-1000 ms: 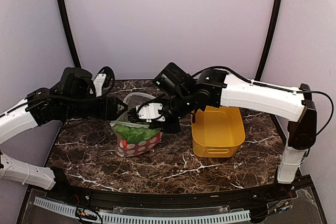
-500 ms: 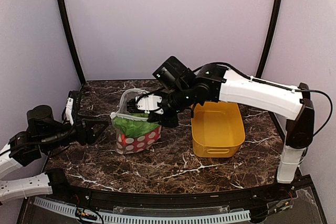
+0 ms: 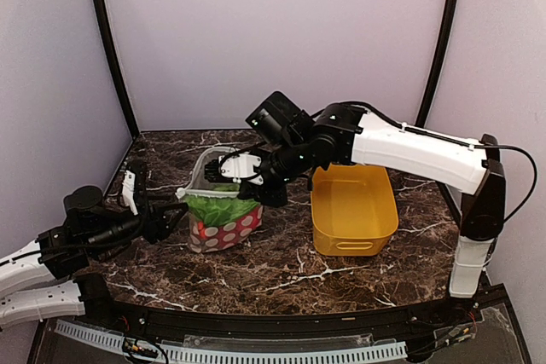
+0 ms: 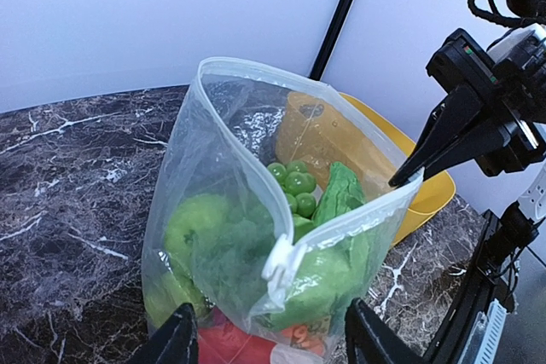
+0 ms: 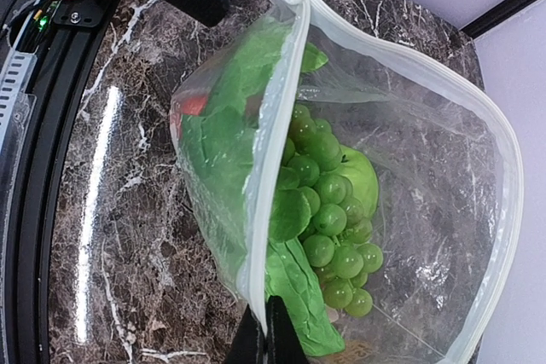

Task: Place the food in the zip-top bag and seal the zipper
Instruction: Pass from the right arm to the left

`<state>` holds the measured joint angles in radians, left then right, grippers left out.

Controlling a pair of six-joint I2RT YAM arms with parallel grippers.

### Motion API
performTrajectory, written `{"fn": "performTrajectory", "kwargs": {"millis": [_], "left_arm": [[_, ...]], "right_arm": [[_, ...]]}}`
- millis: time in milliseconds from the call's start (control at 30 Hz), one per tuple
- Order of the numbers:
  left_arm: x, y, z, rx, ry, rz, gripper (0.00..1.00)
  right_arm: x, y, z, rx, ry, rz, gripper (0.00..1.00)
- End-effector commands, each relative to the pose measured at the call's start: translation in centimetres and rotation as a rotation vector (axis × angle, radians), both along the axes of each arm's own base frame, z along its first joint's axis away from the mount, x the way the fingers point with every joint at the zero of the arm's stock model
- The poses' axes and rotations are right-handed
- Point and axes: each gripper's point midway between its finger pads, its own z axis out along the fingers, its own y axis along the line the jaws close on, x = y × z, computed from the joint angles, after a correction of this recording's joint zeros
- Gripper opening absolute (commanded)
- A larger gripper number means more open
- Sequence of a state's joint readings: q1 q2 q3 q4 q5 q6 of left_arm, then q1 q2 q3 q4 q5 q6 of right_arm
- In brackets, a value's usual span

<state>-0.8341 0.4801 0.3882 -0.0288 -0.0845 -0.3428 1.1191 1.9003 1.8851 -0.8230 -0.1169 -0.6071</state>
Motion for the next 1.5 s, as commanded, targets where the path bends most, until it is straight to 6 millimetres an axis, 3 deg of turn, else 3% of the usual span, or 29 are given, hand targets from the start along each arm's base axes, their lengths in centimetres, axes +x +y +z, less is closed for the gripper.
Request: {"fn": "performTrajectory", "kwargs": {"millis": [0,233,400,967,1333,1467], "left_arm": [[0.9,-0.2,0.7,-0.018,-0.082,0.021,0.57],[1.6,-0.1,0.7,-0.019,-0.140,0.050,0.48],[1.9,-0.3,0.4,-0.005,-0.163,0.050,0.37],[1.2,-1.9,-0.7,-0.001,-0.169,-0.049,0.29],[1.3,-1.7,-1.0,-0.013,-0.157,-0.028,0.22],[1.5,-1.0,-0.9,-0.027,-0.150,0.008,0.13]], "right_arm": [[-0.3,0.7,0.8,0.033,0.023,0.007,0.00],[-0.4,0.7,0.8,0.034,0.028,0.006,0.00],[-0.2,0.7,0.3,0.021,0.025,0.001,0.00],[0.8,1.1,0.6,0.024,-0.004,-0.034,0.00],[1.4,1.0,0.3,0.011,-0.022,-0.058,0.00],[1.6,0.9,0.2,0.009,-0.026,-0.066,0.00]]}}
